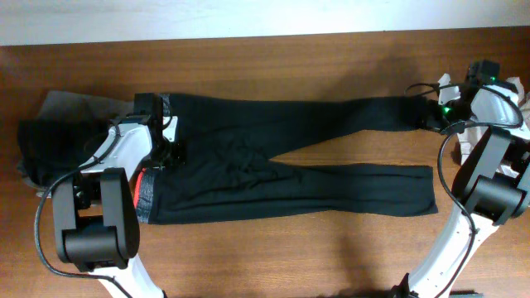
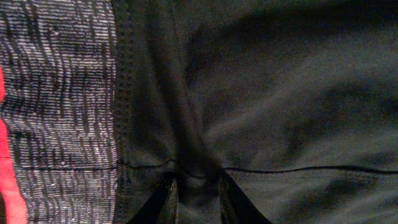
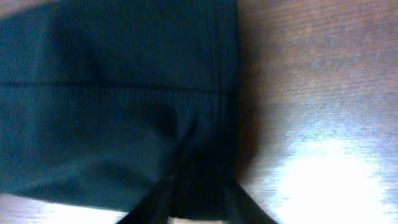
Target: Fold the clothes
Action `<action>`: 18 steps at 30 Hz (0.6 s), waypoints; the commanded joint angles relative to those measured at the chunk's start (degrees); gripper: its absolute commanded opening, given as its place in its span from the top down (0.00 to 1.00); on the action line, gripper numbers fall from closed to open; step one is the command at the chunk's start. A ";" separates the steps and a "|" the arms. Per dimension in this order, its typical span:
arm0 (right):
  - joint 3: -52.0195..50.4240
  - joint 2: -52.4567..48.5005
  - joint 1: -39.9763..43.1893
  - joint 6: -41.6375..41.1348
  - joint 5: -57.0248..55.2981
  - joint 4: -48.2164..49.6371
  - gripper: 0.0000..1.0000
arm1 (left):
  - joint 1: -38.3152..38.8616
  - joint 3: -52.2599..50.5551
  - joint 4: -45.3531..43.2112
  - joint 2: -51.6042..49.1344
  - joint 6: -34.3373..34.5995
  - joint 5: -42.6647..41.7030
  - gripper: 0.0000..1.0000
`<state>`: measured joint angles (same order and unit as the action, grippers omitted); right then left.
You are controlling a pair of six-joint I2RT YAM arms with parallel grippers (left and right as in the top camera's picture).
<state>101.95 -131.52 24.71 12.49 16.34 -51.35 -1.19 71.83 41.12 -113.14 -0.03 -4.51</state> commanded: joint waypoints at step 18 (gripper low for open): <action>12.50 4.50 -0.28 7.39 18.10 -3.19 0.96 | -0.11 -3.15 -0.52 -4.81 -0.70 1.27 0.77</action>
<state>112.36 -130.41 24.71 14.81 28.71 -54.50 -1.19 71.83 41.15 -113.14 -0.03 -4.51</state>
